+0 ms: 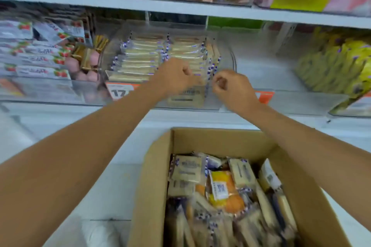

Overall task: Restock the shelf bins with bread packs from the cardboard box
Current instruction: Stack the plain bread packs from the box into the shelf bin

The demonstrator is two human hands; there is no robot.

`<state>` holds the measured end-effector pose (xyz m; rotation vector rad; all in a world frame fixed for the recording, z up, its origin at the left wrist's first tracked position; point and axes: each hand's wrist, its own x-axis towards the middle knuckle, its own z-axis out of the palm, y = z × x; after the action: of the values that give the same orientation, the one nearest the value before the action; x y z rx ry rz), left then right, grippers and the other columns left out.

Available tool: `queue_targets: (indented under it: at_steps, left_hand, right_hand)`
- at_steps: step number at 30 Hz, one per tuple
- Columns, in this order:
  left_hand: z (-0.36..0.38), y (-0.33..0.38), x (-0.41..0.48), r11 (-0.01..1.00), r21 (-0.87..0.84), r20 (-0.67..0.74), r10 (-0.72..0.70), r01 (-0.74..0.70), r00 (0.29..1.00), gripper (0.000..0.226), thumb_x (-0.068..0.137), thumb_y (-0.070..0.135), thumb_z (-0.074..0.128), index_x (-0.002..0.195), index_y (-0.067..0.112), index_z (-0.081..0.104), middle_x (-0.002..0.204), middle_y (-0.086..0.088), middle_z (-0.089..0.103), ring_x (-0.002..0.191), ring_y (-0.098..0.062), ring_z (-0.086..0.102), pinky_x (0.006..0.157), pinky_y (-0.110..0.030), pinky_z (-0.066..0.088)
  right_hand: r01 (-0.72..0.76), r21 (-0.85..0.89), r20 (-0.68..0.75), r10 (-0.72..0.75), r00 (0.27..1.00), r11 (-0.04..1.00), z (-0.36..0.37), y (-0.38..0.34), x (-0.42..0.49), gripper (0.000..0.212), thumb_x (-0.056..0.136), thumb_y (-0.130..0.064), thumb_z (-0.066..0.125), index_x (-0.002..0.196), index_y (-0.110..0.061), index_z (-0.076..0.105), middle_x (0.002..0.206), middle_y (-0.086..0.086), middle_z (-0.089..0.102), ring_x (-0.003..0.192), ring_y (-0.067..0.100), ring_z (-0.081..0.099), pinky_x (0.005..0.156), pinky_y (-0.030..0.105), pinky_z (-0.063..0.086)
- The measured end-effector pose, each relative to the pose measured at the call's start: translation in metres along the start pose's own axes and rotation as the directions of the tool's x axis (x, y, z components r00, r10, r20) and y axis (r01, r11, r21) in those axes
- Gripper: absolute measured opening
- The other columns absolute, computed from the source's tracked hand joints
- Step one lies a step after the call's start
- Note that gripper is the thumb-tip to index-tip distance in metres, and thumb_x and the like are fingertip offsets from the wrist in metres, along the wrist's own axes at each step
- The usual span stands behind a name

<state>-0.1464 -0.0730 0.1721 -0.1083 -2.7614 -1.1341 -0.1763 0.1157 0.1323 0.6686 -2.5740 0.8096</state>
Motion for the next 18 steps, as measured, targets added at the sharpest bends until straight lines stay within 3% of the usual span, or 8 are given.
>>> queue_targets:
  at_steps: [4, 8, 11, 13, 14, 15, 16, 18]
  left_hand:
    - [0.052, -0.008, -0.049, 0.987, 0.045, 0.213, -0.162, 0.156, 0.963, 0.029, 0.084, 0.028, 0.07, 0.067, 0.006, 0.063, 0.069, -0.014, 0.061, 0.062, -0.017, 0.053, 0.062, -0.028, 0.04]
    - [0.09, -0.034, -0.089, 0.959, 0.032, 0.206, -0.281, 0.281, 0.937, 0.028, 0.091, 0.027, 0.064, 0.083, 0.001, 0.071, 0.086, -0.007, 0.072, 0.08, -0.017, 0.065, 0.067, -0.021, 0.046]
    - [0.099, -0.06, -0.111, 0.927, -0.015, 0.108, -0.37, 0.374, 0.923, 0.016, 0.09, 0.022, 0.063, 0.084, 0.012, 0.073, 0.085, 0.007, 0.069, 0.083, -0.006, 0.063, 0.064, -0.016, 0.04]
    - [0.101, -0.073, -0.119, 0.904, -0.058, 0.081, -0.418, 0.423, 0.905, 0.012, 0.088, 0.019, 0.064, 0.079, 0.021, 0.072, 0.082, 0.01, 0.068, 0.08, -0.005, 0.062, 0.068, -0.019, 0.042]
    - [0.101, -0.077, -0.123, 0.898, -0.067, 0.089, -0.428, 0.435, 0.899, 0.013, 0.088, 0.018, 0.063, 0.078, 0.023, 0.071, 0.082, 0.009, 0.069, 0.079, -0.007, 0.062, 0.07, -0.022, 0.045]
    - [0.101, -0.08, -0.127, 0.892, -0.078, 0.099, -0.438, 0.446, 0.894, 0.013, 0.088, 0.017, 0.063, 0.079, 0.022, 0.071, 0.083, 0.007, 0.069, 0.078, -0.009, 0.063, 0.072, -0.025, 0.048]
    - [0.099, -0.082, -0.129, 0.887, -0.08, 0.106, -0.446, 0.454, 0.889, 0.011, 0.089, 0.016, 0.063, 0.082, 0.02, 0.071, 0.083, 0.004, 0.07, 0.077, -0.012, 0.063, 0.072, -0.028, 0.051]
    - [0.095, -0.084, -0.132, 0.866, -0.1, 0.122, -0.477, 0.489, 0.87, 0.009, 0.089, 0.013, 0.063, 0.089, 0.016, 0.071, 0.082, -0.004, 0.071, 0.072, -0.016, 0.064, 0.07, -0.03, 0.054]
  right_hand:
    - [-0.167, 0.036, 0.256, 0.153, 0.955, 0.985, 0.006, 0.03, -0.084, 0.008, 0.086, -0.019, 0.059, 0.082, -0.025, 0.062, 0.076, -0.008, 0.063, 0.07, 0.013, 0.058, 0.07, 0.035, 0.052]
    - [-0.491, 0.011, 0.557, 0.402, 0.726, 0.871, 0.029, 0.066, -0.153, 0.015, 0.093, -0.022, 0.059, 0.104, -0.018, 0.067, 0.099, -0.006, 0.064, 0.096, 0.012, 0.059, 0.082, 0.026, 0.044]
    - [-0.723, 0.036, 0.651, 0.533, 0.54, 0.689, 0.072, 0.075, -0.174, 0.015, 0.093, -0.026, 0.062, 0.091, -0.011, 0.066, 0.088, 0.005, 0.059, 0.088, 0.022, 0.057, 0.073, 0.031, 0.041]
    - [-0.875, 0.117, 0.712, 0.574, 0.404, 0.47, 0.11, 0.069, -0.178, 0.022, 0.092, -0.025, 0.064, 0.079, -0.009, 0.056, 0.079, 0.008, 0.049, 0.086, 0.027, 0.051, 0.068, 0.038, 0.031]
    - [-0.928, 0.144, 0.729, 0.597, 0.335, 0.344, 0.129, 0.063, -0.18, 0.02, 0.091, -0.026, 0.066, 0.087, -0.008, 0.057, 0.085, 0.009, 0.053, 0.094, 0.03, 0.054, 0.074, 0.036, 0.019]
    - [-0.957, 0.16, 0.732, 0.621, 0.28, 0.242, 0.149, 0.058, -0.182, 0.031, 0.089, -0.03, 0.068, 0.101, -0.005, 0.057, 0.098, 0.011, 0.058, 0.105, 0.031, 0.056, 0.077, 0.041, 0.041]
    - [-0.961, 0.162, 0.721, 0.639, 0.269, 0.223, 0.163, 0.054, -0.184, 0.043, 0.087, -0.034, 0.071, 0.108, -0.001, 0.055, 0.106, 0.013, 0.06, 0.111, 0.031, 0.058, 0.09, 0.033, 0.046]
    - [-0.942, 0.145, 0.67, 0.67, 0.32, 0.304, 0.178, 0.049, -0.189, 0.037, 0.085, -0.035, 0.073, 0.099, -0.005, 0.057, 0.1, 0.013, 0.063, 0.106, 0.029, 0.063, 0.088, 0.041, 0.052]
